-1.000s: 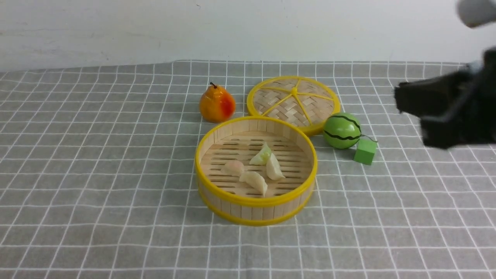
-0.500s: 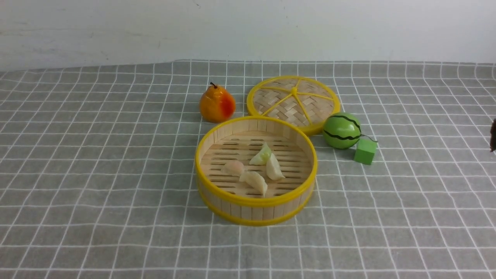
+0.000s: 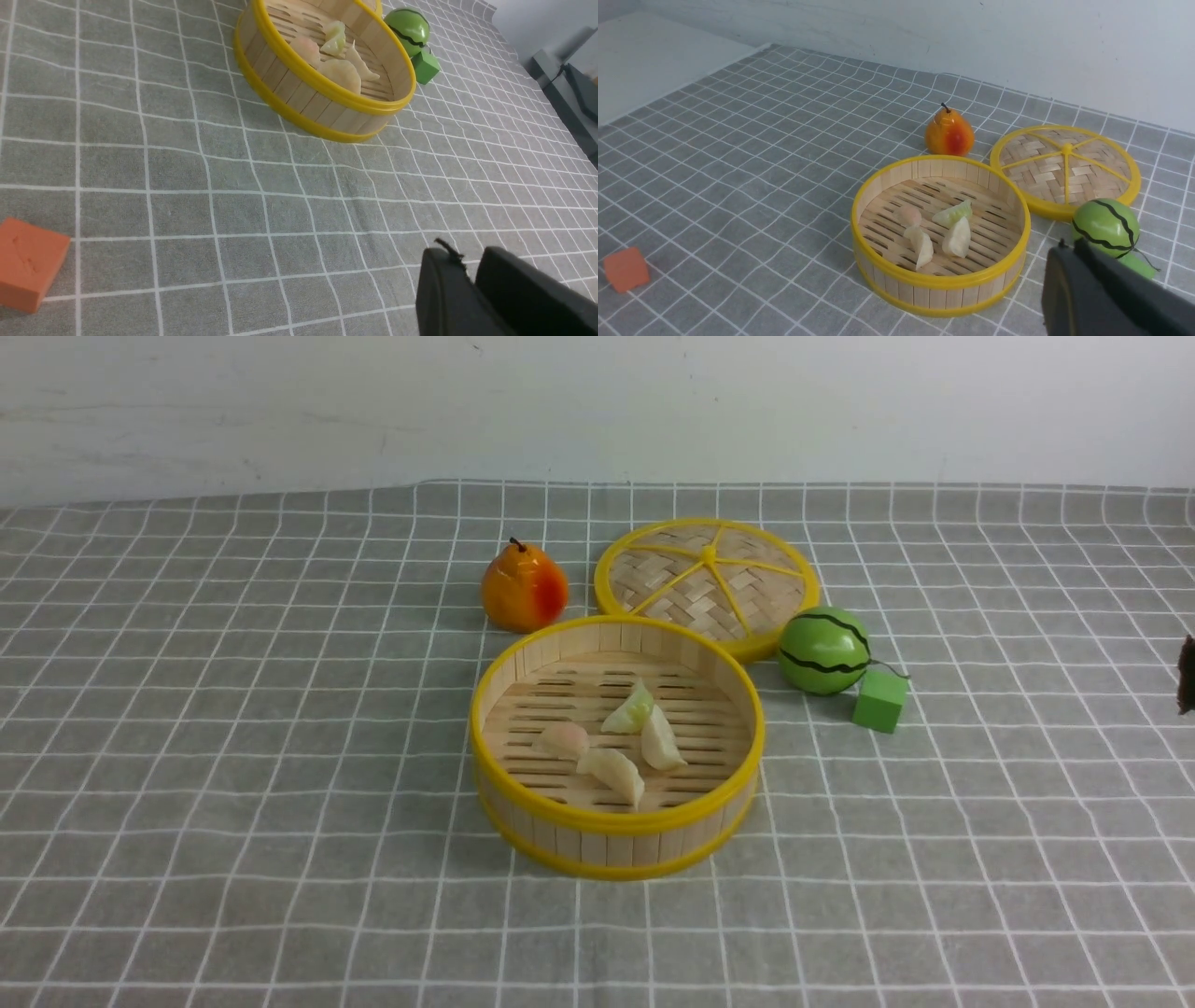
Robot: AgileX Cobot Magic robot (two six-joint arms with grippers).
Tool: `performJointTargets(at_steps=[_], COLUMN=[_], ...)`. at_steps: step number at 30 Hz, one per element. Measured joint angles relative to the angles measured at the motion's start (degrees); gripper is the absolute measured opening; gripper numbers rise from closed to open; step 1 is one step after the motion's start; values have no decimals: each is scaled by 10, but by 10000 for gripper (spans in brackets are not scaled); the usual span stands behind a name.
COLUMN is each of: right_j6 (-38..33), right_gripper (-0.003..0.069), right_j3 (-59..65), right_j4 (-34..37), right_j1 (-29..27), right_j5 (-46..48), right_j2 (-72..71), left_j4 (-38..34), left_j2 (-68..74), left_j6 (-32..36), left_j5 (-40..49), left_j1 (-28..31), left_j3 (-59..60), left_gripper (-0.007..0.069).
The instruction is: Put the dumplings into the steamer on the table with the grey tablecloth.
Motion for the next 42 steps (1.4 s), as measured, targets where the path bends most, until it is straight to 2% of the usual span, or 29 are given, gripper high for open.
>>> performJointTargets(at_steps=[6, 11, 14, 20, 23, 27, 33, 42], right_j6=[0, 0, 0, 3, 26, 67, 100, 103], right_gripper=[-6, -5, -5, -5, -5, -4, -4, -4], right_j3=[8, 80, 155, 304, 375, 430, 473, 469], right_j4=[0, -29, -36, -40, -47, -63, -84, -95], right_j1=[0, -11, -55, -192, -268, -320, -332, -332], right_j5=[1, -35, -73, -142, -165, -162, -136, -74], right_j2=[0, -33, -81, -215, -280, -335, -355, -355], left_j4=[0, 0, 0, 0, 0, 0, 0, 0], left_j2=[0, 0, 0, 0, 0, 0, 0, 0], left_j6=[0, 0, 0, 0, 0, 0, 0, 0], left_j5=[0, 0, 0, 0, 0, 0, 0, 0], left_j1=[0, 0, 0, 0, 0, 0, 0, 0], left_j3=[0, 0, 0, 0, 0, 0, 0, 0], left_gripper=[110, 112, 116, 124, 127, 129, 130, 140])
